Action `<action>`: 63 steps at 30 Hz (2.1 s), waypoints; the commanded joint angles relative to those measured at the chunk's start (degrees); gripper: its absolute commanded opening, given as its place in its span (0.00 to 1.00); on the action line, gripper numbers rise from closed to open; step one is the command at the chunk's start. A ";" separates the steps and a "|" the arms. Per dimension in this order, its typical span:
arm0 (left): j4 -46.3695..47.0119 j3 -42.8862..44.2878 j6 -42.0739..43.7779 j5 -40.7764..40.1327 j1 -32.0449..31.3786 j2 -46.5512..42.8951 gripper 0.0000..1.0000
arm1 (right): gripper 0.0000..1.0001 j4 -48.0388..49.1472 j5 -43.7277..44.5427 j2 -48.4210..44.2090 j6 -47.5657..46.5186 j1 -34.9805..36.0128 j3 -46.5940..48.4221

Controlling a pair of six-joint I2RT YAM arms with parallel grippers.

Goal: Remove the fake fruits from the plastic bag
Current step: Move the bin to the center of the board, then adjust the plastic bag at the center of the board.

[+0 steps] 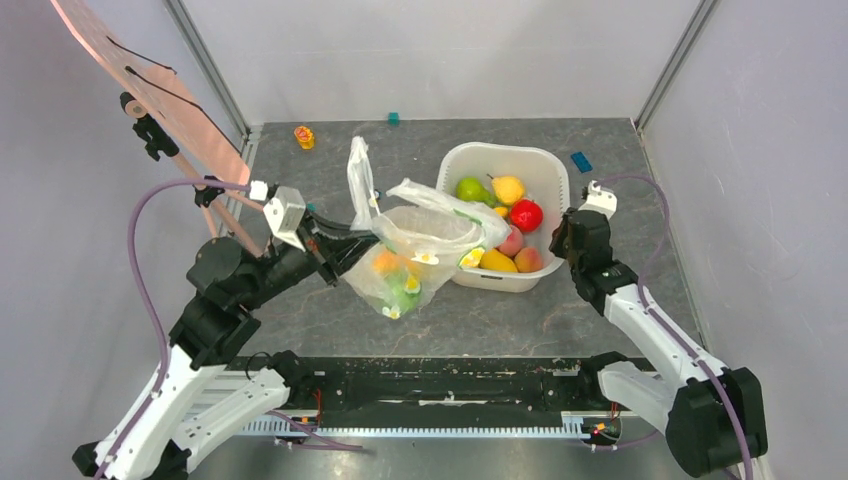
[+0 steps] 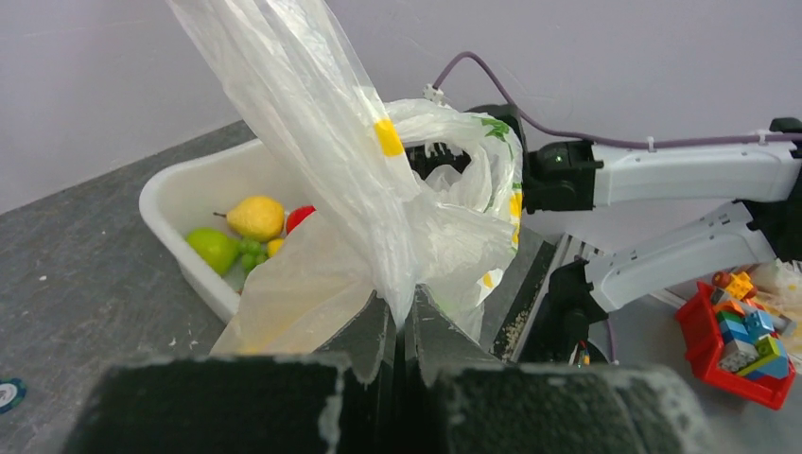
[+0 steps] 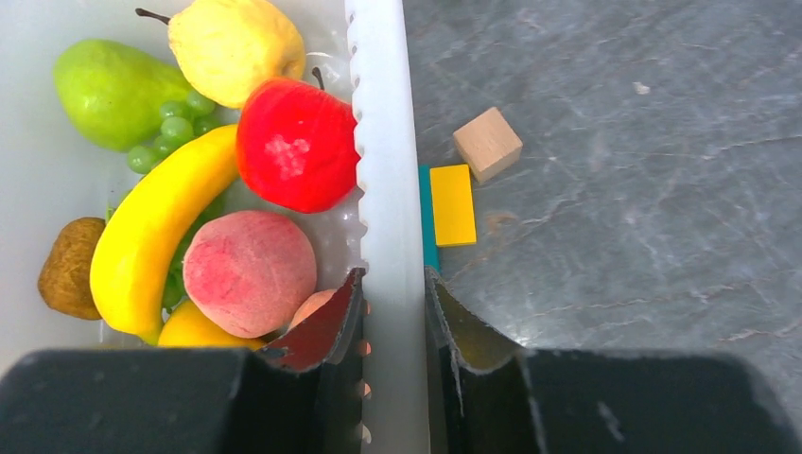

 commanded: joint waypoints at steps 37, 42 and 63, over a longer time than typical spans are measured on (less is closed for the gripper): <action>35.29 -43.71 13.69 0.42 -6.62 -1.38 0.02 | 0.21 -1.59 -45.73 -18.38 -9.63 13.90 9.69; 35.27 -45.21 14.26 -1.27 -8.76 -2.72 0.02 | 0.16 -1.09 -33.77 -13.77 -10.09 29.74 9.40; 34.33 -47.35 15.24 -1.18 -9.55 -4.63 0.05 | 0.00 -1.21 -17.19 1.46 -6.16 45.05 7.22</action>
